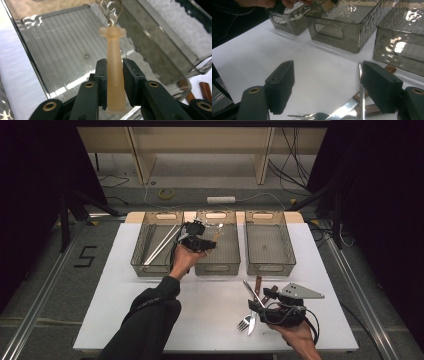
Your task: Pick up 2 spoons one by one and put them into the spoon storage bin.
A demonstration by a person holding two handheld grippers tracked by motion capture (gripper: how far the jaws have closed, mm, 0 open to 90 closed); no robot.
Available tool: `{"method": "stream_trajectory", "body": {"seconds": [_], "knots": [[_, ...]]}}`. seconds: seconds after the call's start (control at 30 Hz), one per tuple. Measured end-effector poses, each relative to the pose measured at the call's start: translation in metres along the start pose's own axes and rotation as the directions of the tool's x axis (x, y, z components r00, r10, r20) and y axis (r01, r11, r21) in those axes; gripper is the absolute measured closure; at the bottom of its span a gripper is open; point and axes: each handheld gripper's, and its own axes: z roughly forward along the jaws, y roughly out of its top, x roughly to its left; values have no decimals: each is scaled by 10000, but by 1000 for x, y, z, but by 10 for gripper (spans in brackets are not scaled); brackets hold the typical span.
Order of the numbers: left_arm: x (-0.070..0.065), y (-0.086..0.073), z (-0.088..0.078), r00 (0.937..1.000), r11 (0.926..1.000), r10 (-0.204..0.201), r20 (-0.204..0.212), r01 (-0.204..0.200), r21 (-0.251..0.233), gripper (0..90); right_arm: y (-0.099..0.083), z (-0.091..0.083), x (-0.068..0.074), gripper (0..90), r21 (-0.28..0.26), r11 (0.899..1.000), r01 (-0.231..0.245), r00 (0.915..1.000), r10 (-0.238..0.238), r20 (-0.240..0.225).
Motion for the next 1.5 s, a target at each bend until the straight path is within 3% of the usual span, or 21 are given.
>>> {"method": "stream_trajectory", "body": {"seconds": [0.13,0.4,0.6,0.9,1.0,1.1,1.23,1.3,1.37,1.5], "knots": [[0,0,-4,9999,10000,-61,-80,61,50,535,0,0,-2,283,-19,10000,-37,10000,37,9],[4,-14,-41,9986,9987,144,504,-119,-492,360,0,-3,-7,285,105,9999,-116,9997,114,223],[9,-39,-74,9956,9942,478,807,-396,-1000,319,0,-4,-13,295,333,9993,-195,9985,177,527],[16,-76,-105,9919,9852,724,1041,-549,-1622,267,-3,-1,-22,352,1026,9942,-323,9951,224,965],[14,-87,-111,9903,9813,850,1102,-641,-1817,260,-5,1,-23,375,1369,9898,-386,9944,245,1033],[14,-98,-114,9858,9803,1368,975,-1206,-1563,249,-6,2,-24,400,1598,9864,-371,9941,201,1069],[17,-115,-120,9866,9789,1194,1116,-982,-1792,233,-9,4,-26,441,1941,9803,-374,9946,177,1019],[18,-124,-122,9877,9745,1181,1023,-954,-2032,225,-9,6,-27,459,2111,9767,-392,9944,173,1047],[19,-132,-124,9877,9751,949,1245,-671,-2114,220,-10,7,-27,475,2252,9735,-395,9938,149,1100],[16,-143,-127,9848,9718,1213,1244,-923,-2168,211,-10,8,-27,503,2390,9703,-367,9939,106,1095]]}}
